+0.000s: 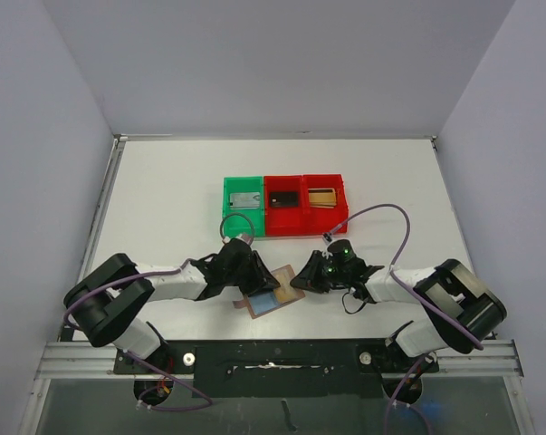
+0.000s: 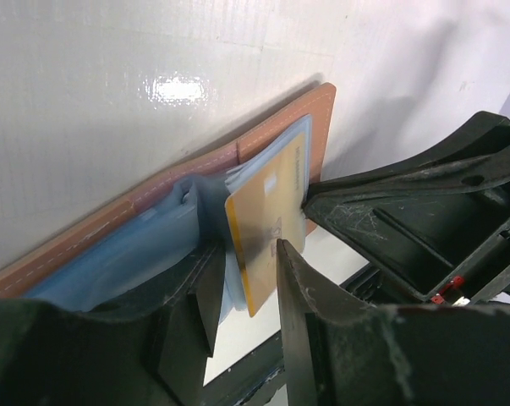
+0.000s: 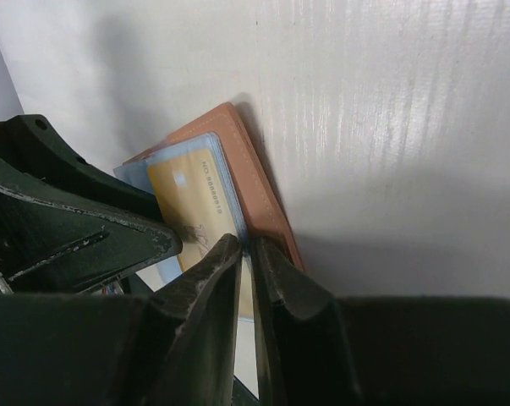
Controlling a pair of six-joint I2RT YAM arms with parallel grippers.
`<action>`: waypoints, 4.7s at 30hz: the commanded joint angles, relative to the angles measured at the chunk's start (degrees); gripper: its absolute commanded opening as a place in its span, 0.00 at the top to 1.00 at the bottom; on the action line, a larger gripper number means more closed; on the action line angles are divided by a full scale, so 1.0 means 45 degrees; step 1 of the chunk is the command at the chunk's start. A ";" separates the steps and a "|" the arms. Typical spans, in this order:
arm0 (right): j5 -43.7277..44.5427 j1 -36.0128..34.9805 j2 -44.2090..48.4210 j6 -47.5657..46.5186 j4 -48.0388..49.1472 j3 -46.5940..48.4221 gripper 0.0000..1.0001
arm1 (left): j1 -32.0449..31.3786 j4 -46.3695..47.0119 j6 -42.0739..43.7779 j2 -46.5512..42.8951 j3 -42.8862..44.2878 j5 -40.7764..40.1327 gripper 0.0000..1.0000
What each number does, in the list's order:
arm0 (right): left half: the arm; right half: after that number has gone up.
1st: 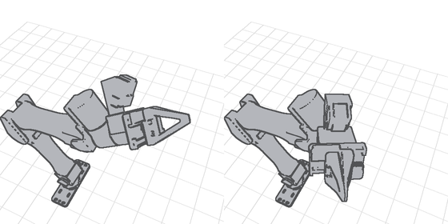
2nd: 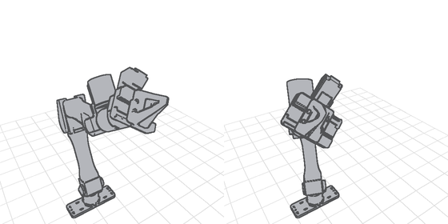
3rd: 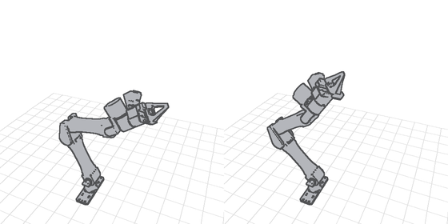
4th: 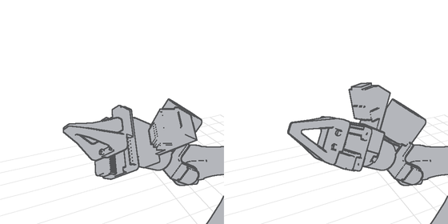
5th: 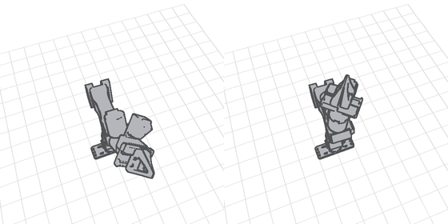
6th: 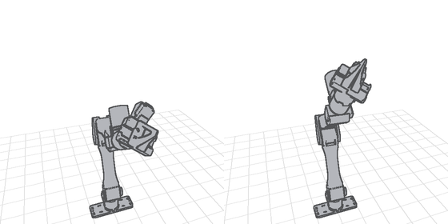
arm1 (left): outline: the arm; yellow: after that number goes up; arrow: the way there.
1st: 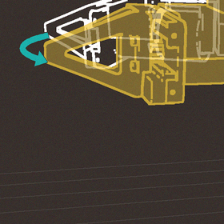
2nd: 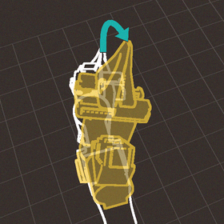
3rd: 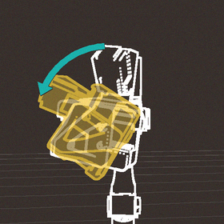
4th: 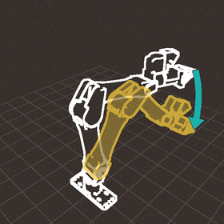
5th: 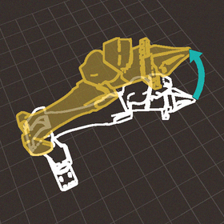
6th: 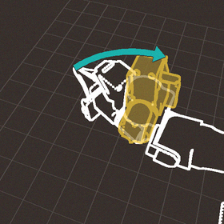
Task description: Take the credit cards out of the card holder
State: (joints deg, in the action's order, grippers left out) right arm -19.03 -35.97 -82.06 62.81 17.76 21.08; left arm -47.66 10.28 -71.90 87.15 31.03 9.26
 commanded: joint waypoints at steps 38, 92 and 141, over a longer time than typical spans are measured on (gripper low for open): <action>0.0047 -0.0624 -0.1353 -0.0187 -0.1310 0.0042 0.86 | -0.0254 0.3297 -0.1120 -0.1405 -0.2356 -0.0556 0.82; -0.0635 -0.2311 -0.0389 -0.1945 -0.1736 0.2578 0.71 | -0.0257 0.2537 -0.1708 -0.3659 -0.3692 -0.1129 1.00; 0.0834 -0.2066 -0.2018 -0.1264 -0.3487 0.2620 0.82 | -0.0266 0.3197 -0.2070 -0.3653 -0.4422 -0.1493 0.74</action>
State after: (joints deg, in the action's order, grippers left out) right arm -18.94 -46.00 -89.54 57.71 4.32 35.03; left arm -48.66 20.73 -82.26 68.12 10.00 2.22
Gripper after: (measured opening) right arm 0.180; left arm 0.255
